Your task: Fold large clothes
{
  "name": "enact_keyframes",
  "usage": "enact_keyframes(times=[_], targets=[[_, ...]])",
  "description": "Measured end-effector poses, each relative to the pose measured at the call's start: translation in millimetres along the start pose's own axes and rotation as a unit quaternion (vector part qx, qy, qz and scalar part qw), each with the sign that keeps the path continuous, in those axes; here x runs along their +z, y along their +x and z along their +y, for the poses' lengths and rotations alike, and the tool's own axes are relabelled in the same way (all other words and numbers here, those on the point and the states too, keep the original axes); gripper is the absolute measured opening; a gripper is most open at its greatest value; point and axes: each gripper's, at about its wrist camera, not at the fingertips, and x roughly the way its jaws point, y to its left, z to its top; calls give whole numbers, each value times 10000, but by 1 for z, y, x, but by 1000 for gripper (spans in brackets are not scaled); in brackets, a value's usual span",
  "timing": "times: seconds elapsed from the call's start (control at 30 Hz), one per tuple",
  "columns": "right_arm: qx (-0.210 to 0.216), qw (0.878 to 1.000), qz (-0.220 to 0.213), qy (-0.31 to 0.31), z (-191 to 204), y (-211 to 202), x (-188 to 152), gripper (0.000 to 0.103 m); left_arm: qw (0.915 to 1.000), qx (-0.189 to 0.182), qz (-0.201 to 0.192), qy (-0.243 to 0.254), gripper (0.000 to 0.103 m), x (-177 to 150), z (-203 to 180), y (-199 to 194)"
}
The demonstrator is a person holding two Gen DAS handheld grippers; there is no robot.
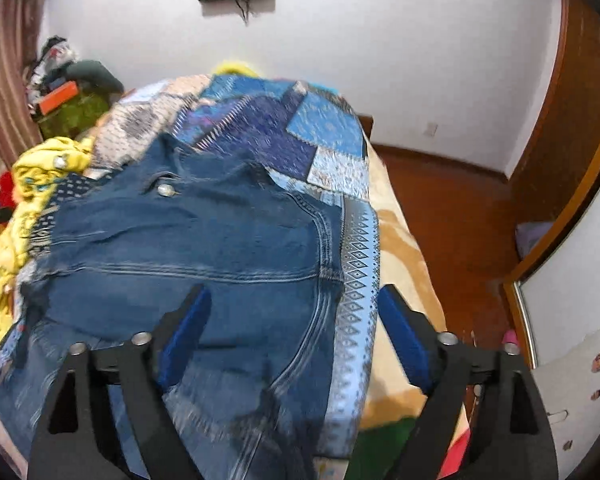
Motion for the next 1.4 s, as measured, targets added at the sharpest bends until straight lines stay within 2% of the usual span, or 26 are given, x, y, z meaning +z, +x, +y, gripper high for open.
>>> enact_keyframes(times=[0.1, 0.4, 0.57, 0.77, 0.97, 1.13, 1.23, 1.3, 1.37, 1.4], targets=[[125, 9998, -42, 120, 2, -20, -17, 88, 10000, 17, 13, -20, 90, -21, -1, -20], [64, 9985, 377, 397, 2, -40, -83, 88, 9971, -424, 537, -338, 90, -100, 5, -44], [-34, 9950, 718, 689, -3, -41, -120, 88, 9951, -398, 784, -448, 90, -139, 2, -46], [58, 9888, 991, 1114, -9, -40, -152, 88, 9918, -571, 1028, -508, 90, -174, -6, -50], [251, 9841, 1051, 1406, -7, -43, -174, 88, 9830, -955, 1363, -772, 90, -201, -11, -47], [483, 9815, 933, 1599, -8, -48, -183, 87, 9758, -1265, 1417, -1083, 90, -221, -9, -46], [601, 9783, 964, 1731, -11, -45, -186, 74, 9692, -1495, 1448, -1319, 84, -228, -4, -45], [586, 9765, 993, 1822, -15, -43, -188, 64, 9620, -1788, 1469, -1450, 68, -230, -2, -45], [619, 9733, 998, 1972, -20, -41, -190, 48, 9598, -1936, 1430, -1442, 59, -229, -4, -47], [657, 9711, 1007, 2060, -23, -41, -191, 45, 9596, -1974, 1414, -1420, 57, -229, -6, -48]])
